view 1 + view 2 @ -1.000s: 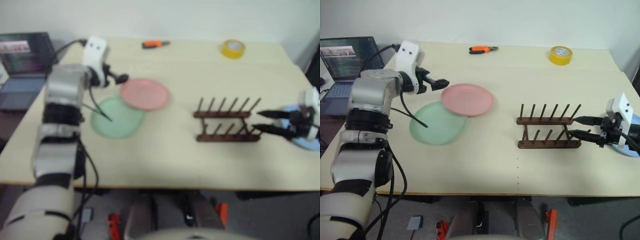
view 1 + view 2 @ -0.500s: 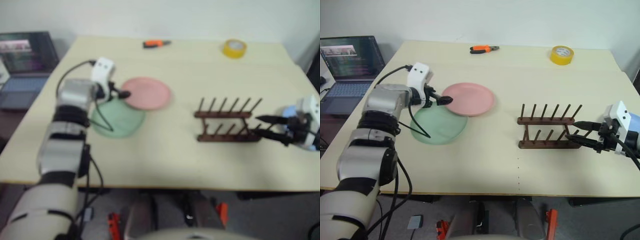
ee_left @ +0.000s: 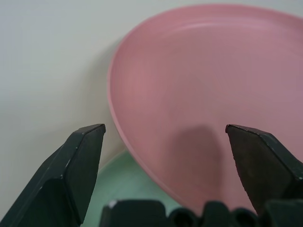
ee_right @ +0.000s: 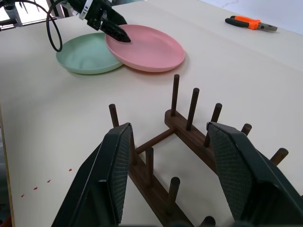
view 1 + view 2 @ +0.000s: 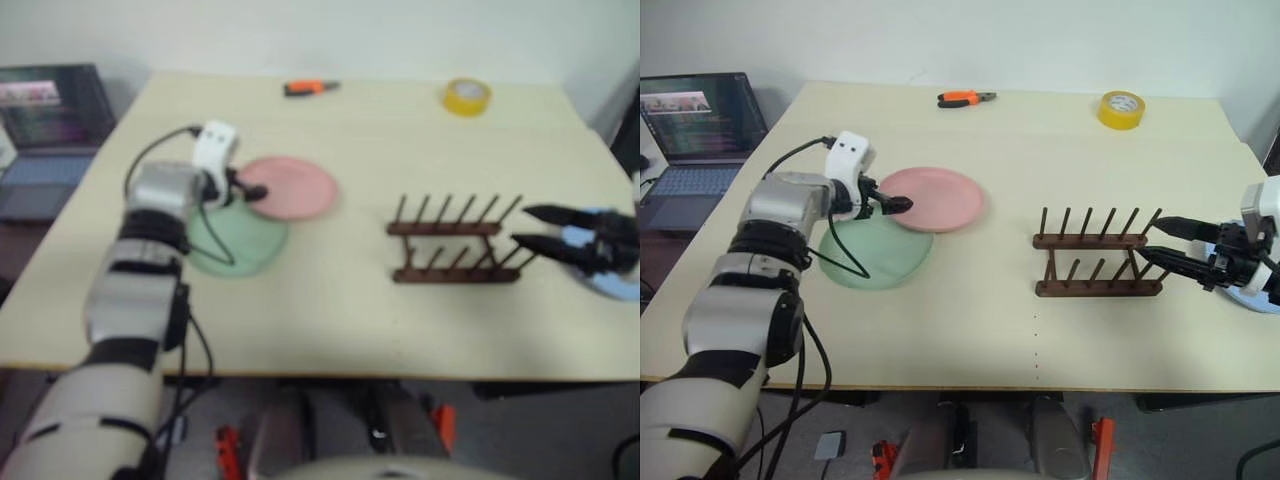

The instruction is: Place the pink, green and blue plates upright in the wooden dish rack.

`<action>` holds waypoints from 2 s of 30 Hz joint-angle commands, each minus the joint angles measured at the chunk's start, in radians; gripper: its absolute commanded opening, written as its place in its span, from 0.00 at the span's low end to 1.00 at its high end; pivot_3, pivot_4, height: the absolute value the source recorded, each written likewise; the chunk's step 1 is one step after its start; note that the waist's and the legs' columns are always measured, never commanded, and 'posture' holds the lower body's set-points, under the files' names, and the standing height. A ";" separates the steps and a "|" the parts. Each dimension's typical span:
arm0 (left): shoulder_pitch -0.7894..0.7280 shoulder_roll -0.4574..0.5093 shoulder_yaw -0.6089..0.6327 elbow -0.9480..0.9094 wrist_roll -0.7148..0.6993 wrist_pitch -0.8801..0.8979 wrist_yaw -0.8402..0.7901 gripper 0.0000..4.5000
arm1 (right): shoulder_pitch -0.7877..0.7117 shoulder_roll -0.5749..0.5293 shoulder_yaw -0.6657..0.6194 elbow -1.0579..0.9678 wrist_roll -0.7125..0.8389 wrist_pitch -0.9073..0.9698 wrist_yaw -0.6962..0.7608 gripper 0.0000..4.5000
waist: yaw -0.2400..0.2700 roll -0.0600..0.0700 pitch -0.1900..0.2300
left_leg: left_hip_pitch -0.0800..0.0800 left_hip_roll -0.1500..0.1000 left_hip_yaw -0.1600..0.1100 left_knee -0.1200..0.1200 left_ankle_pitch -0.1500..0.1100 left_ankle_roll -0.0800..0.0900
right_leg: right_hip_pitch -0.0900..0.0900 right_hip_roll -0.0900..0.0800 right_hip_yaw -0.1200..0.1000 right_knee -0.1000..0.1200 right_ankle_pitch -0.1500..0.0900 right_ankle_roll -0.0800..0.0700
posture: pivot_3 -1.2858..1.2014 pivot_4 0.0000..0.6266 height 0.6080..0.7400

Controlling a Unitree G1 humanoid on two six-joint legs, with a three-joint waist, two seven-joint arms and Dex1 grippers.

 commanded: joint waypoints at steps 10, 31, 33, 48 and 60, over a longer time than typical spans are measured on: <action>-0.053 -0.006 0.008 0.040 0.018 -0.064 0.000 0.39 | 0.019 -0.006 -0.034 -0.051 0.015 0.002 -0.029 0.63 | 0.000 0.000 0.000 | -0.001 0.000 0.000 0.000 0.000 0.000 | 0.000 0.000 0.000 0.000 0.000 0.000 | 0.52 0.24 1.00; -0.077 0.027 0.027 0.051 0.018 -0.080 -0.005 0.00 | -0.008 -0.002 -0.011 -0.056 0.023 -0.003 -0.035 0.63 | -0.002 0.000 0.000 | 0.000 0.000 0.000 0.001 0.000 0.000 | 0.000 0.000 0.000 0.000 0.000 0.000 | 0.52 0.24 1.00; -0.078 0.035 0.032 0.043 0.013 -0.077 -0.011 0.00 | -0.015 -0.001 -0.007 -0.061 0.028 -0.001 -0.034 0.63 | -0.002 0.000 0.000 | 0.000 0.000 0.000 0.001 0.000 0.000 | 0.000 0.000 0.000 0.000 0.000 0.000 | 0.52 0.24 1.00; -0.074 0.059 0.077 -0.142 -0.043 0.015 -0.069 0.00 | -0.179 0.020 0.046 -0.147 0.141 0.047 -0.065 0.63 | -0.001 0.000 0.000 | -0.001 0.000 0.000 0.001 0.000 0.000 | 0.000 0.000 0.000 0.000 0.000 0.000 | 0.52 0.24 1.00; -0.112 0.065 0.075 -0.344 -0.084 0.128 -0.096 0.00 | -0.328 0.121 0.292 -0.226 0.028 0.028 -0.185 0.63 | -0.003 0.000 0.000 | -0.002 0.000 0.000 0.002 0.000 0.000 | -0.003 0.001 0.000 0.002 0.000 0.000 | 0.52 0.24 1.00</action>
